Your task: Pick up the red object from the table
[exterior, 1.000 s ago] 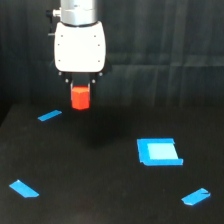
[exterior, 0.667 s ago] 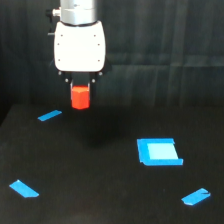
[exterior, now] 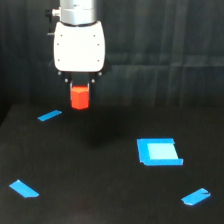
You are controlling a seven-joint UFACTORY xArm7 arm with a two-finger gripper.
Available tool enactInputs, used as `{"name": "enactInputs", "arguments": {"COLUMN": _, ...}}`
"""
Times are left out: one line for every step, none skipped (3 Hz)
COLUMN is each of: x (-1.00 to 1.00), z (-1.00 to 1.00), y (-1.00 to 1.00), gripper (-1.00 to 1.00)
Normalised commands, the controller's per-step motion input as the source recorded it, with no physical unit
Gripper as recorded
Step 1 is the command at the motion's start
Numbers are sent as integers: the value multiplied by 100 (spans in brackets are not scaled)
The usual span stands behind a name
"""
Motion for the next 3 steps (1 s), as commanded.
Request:
{"name": "enactInputs", "arguments": {"x": -1, "z": 1, "y": -7, "gripper": -100}}
{"name": "enactInputs", "arguments": {"x": 2, "z": -4, "y": -2, "gripper": -100}}
{"name": "enactInputs", "arguments": {"x": -4, "z": -3, "y": 0, "gripper": -100}}
